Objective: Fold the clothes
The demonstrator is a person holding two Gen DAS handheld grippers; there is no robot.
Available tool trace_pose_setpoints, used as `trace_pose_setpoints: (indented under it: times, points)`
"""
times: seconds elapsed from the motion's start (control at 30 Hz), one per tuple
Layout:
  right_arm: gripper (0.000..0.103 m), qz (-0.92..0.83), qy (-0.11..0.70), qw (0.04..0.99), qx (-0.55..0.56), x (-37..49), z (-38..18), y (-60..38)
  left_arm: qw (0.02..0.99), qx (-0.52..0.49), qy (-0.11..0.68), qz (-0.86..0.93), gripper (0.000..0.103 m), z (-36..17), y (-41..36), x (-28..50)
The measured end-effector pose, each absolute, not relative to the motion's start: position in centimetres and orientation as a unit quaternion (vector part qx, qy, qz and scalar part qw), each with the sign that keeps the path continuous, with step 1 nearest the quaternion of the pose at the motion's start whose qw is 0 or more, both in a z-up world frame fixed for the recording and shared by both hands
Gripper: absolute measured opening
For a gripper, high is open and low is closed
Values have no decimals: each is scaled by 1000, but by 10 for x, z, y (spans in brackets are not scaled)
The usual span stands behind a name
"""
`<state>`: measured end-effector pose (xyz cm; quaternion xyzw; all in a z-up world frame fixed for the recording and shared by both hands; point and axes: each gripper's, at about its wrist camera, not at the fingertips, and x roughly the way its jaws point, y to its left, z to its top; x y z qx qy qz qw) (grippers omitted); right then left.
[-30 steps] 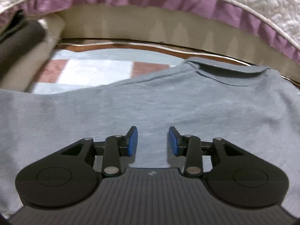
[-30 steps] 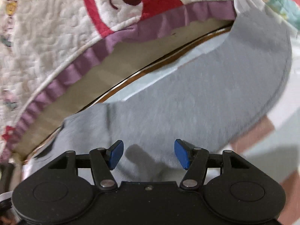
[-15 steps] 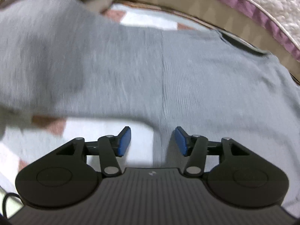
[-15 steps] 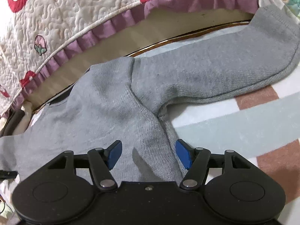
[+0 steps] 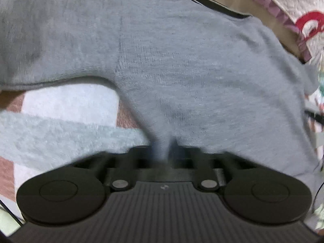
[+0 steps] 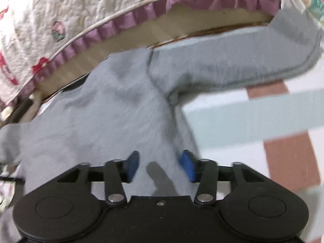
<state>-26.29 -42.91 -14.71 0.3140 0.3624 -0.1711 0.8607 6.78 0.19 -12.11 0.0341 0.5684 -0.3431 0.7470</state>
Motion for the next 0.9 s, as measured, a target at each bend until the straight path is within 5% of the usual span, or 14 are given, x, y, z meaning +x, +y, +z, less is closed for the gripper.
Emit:
trace_pose_setpoints:
  times: [0.13,0.2,0.27,0.47,0.67,0.7,0.73,0.77,0.9]
  points:
    - [63,-146,381,859,310,-281,-146,-409,736,13,571,-363,10,-120,5,62]
    - [64,-140,376,859,318,-288,-147,-406,715,8,588,-377,32,-126,-1,61]
    - [63,-153,370,861,313,-287,-147,-407,704,29,594,-389,44,-127,-7,56]
    - [66,-235,391,857,239,-278,-143,-407,730,96,567,-370,45,-121,-16,40]
    - [71,-212,379,870,232,-278,-149,-399,720,69,572,-386,69,-121,-10,44]
    - [50,-183,375,876,241,-276,-149,-401,721,86,564,-393,48,-121,-13,40]
    - [20,-163,367,877,263,-276,-145,-409,720,126,549,-406,17,-120,-21,33]
    - [15,-142,358,877,286,-277,-142,-417,712,175,530,-425,8,-119,-28,25]
    - [14,-77,287,874,384,-291,-119,-452,702,195,508,-460,7,-91,-14,37]
